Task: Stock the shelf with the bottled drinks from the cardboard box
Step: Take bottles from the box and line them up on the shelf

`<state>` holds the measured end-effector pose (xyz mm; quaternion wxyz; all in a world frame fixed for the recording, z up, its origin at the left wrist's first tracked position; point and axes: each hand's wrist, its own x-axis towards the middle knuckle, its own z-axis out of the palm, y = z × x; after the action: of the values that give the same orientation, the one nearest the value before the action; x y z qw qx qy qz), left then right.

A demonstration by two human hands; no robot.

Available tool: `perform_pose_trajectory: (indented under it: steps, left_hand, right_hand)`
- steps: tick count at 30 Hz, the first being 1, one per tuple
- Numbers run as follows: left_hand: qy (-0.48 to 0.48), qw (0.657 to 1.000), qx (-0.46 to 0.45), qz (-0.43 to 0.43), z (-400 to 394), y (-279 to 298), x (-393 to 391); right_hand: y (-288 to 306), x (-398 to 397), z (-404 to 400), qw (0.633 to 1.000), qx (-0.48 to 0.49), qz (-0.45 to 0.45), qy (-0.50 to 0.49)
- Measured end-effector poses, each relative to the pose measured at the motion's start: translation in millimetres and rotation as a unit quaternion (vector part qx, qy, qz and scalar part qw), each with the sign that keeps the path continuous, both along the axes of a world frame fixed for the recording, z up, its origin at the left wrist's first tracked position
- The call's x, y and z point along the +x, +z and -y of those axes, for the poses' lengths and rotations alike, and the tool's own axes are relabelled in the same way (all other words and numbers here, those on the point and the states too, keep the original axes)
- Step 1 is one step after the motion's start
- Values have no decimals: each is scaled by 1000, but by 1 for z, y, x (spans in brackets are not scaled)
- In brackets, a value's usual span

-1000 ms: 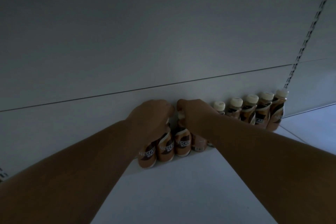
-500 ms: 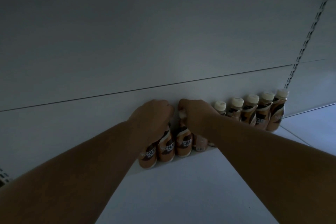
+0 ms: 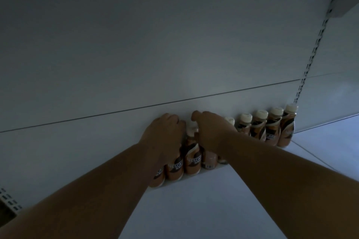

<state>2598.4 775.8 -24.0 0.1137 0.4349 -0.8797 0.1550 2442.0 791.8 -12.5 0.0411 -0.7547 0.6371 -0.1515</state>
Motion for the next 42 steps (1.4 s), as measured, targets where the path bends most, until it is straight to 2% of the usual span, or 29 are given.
perform_pose_trajectory:
  steps: [4,7,11,17,22,27,35,38,42]
  left_hand:
    - [-18,998,20,-61,0,2,-19]
    - [-30,995,40,-87,4,2,-45]
    - [-36,998,7,-58,13,0,-77]
    - [-13,998,-48,46,21,13,-107]
    - [-37,997,45,45,27,21,-109]
    - [-43,997,45,50,33,15,-108]
    - [-40,994,95,-24,37,6,-103]
    - [-19,995,101,-14,42,3,-101]
    - [-38,995,93,-4,43,4,-102]
  right_hand:
    - [6,-37,-11,998,-59,9,-34]
    - [6,-69,-10,997,-50,-11,-58]
    - [-1,-97,3,997,-5,-41,-70]
    - [-18,-103,14,999,-9,10,-40]
    - [-6,-105,29,999,21,18,-44]
    - [-10,-105,31,999,27,10,-37]
    - [-4,-96,28,998,37,-5,-42]
    - [-2,-92,26,999,21,-14,-38]
    - [-4,-88,27,999,23,1,-43]
